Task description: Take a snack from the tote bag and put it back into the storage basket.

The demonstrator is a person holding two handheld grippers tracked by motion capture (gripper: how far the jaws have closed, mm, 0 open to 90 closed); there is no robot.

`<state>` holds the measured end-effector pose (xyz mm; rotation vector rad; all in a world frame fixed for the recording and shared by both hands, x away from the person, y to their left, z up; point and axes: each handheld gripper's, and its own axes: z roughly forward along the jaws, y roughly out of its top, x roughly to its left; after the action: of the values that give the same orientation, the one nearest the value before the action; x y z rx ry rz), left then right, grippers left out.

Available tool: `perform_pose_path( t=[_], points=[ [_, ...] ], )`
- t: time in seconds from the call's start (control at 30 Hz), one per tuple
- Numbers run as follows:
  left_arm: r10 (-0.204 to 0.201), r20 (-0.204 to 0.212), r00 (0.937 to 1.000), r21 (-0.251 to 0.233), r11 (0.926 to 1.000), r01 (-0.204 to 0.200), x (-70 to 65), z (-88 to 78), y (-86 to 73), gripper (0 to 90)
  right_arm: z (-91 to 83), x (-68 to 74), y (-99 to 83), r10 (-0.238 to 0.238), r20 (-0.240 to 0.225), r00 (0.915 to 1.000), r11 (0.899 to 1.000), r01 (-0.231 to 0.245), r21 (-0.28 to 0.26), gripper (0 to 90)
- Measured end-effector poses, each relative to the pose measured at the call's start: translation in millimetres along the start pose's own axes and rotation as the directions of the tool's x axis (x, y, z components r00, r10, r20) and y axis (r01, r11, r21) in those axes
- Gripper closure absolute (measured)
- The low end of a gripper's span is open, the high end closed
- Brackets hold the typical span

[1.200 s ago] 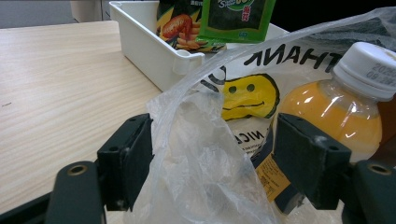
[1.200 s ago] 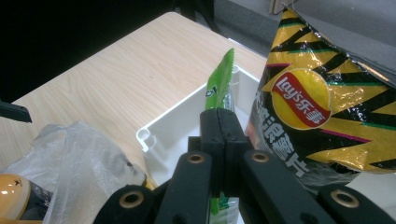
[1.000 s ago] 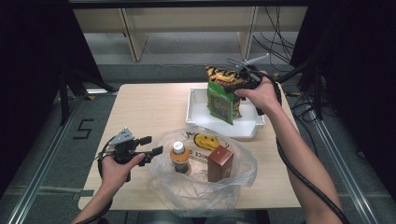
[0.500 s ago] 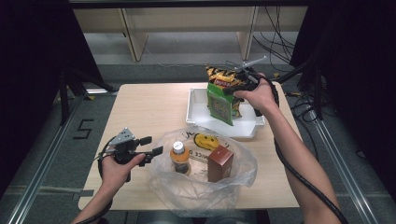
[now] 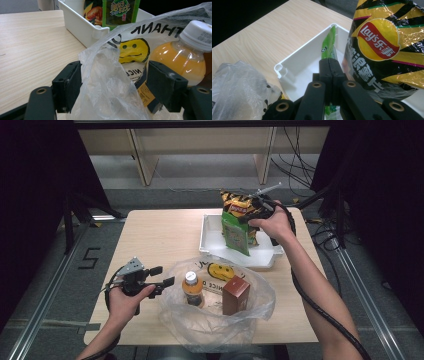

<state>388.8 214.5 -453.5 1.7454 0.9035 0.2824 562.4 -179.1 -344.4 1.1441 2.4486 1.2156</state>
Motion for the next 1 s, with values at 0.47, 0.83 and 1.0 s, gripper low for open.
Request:
perform_pose_path(
  t=[0.47, 0.83, 1.0],
  points=[
    [0.009, 0.004, 1.0000, 0.006, 0.9999, -0.009, 0.5, 0.8, -1.0, 27.9, 8.6, -6.6, -3.1, -0.021, 0.001, 0.9998, 1.000, 0.021, 0.015, 90.0],
    [0.009, 0.005, 1.0000, 0.006, 0.9999, -0.009, 0.3, 1.1, -1.1, 27.9, 11.7, -13.9, -6.6, -0.022, 0.038, 0.9991, 1.000, 0.022, 0.010, 90.0],
    [0.006, 0.004, 1.0000, 0.005, 1.0000, -0.006, -0.1, 1.1, -1.2, 27.9, 14.2, -16.2, -7.2, -0.069, 0.076, 0.9947, 0.998, 0.069, 0.005, 89.6]
  ],
)
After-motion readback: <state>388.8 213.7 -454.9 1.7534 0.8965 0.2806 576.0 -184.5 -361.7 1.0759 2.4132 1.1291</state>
